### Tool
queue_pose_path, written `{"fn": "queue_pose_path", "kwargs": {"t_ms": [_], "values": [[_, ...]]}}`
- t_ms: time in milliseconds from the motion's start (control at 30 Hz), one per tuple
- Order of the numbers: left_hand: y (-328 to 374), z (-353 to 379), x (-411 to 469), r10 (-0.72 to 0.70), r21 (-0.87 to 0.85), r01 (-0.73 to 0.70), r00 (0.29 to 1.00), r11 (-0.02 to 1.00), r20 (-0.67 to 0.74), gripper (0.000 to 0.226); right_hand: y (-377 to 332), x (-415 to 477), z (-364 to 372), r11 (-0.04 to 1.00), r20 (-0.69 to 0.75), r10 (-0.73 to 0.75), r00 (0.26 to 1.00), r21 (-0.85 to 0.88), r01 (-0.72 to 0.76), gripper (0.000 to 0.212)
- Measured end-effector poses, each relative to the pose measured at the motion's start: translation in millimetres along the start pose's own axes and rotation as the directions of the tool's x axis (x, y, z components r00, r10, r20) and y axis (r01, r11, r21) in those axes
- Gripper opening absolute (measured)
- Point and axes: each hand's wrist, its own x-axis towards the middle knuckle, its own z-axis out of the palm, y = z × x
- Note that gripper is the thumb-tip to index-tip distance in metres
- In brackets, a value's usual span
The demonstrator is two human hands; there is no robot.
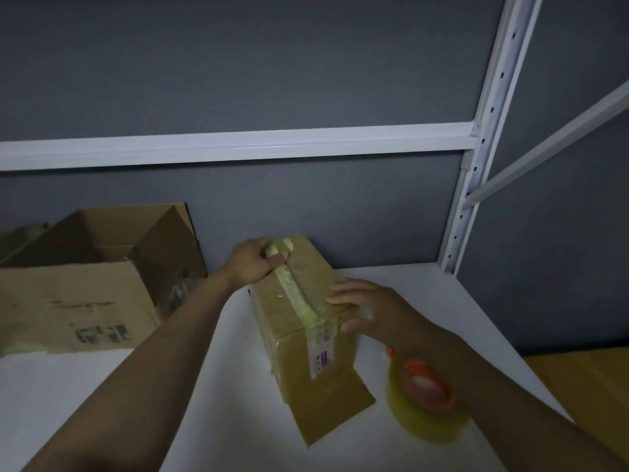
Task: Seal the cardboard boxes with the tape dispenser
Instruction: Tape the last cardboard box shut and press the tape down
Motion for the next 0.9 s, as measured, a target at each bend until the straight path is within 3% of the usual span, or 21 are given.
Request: {"fn": "queue_pose_path", "kwargs": {"t_ms": [200, 300, 400, 467, 533, 600, 667, 733, 800, 900], "values": [[-28, -5, -21, -0.076, 0.017, 0.08, 0.98, 0.997, -0.182, 0.055, -2, 18, 4, 0.924, -0.243, -0.067, 0.968, -0.38, -0.032, 0.032], [-43, -12, -46, -0.125, 0.069, 0.15, 0.954, 0.986, -0.274, 0.056, -8, 31, 4, 0.926, -0.385, 0.077, 0.92, -0.315, -0.209, 0.018], [-38, -7, -70, -0.164, 0.255, 0.261, 0.923, 0.931, -0.347, 0.051, -23, 38, 15, 0.96, -0.307, 0.128, 0.943, -0.2, -0.196, 0.029], [-29, -6, -86, -0.165, 0.302, 0.279, 0.921, 0.912, -0.353, 0.048, -32, 35, 21, 0.938, -0.121, 0.135, 0.983, -0.303, -0.166, 0.049], [-20, -6, -102, -0.121, 0.31, 0.22, 0.943, 0.925, -0.31, 0.051, -30, 35, 23, 0.837, -0.077, 0.026, 0.997, -0.543, -0.064, 0.071], [-7, -7, -121, -0.05, 0.286, 0.119, 0.97, 0.951, -0.236, 0.064, -21, 46, 18, 0.789, -0.172, -0.031, 0.985, -0.608, -0.081, 0.069], [7, -10, -139, 0.072, 0.339, -0.018, 0.986, 0.94, -0.15, 0.083, -16, 57, 9, 0.787, -0.14, 0.078, 0.987, -0.6, -0.147, 0.055], [11, -12, -146, 0.212, 0.437, -0.156, 0.974, 0.886, -0.083, 0.094, -10, 63, 5, 0.825, -0.082, 0.104, 0.991, -0.55, -0.132, 0.053], [8, -10, -146, 0.314, 0.326, -0.277, 0.947, 0.904, -0.066, 0.088, -7, 60, 0, 0.9, -0.044, 0.09, 0.995, -0.424, -0.1, 0.051], [8, 4, -146, 0.367, 0.127, -0.351, 0.921, 0.928, -0.132, 0.073, 0, 40, -4, 0.914, -0.041, 0.093, 0.995, -0.393, -0.101, 0.055]]}}
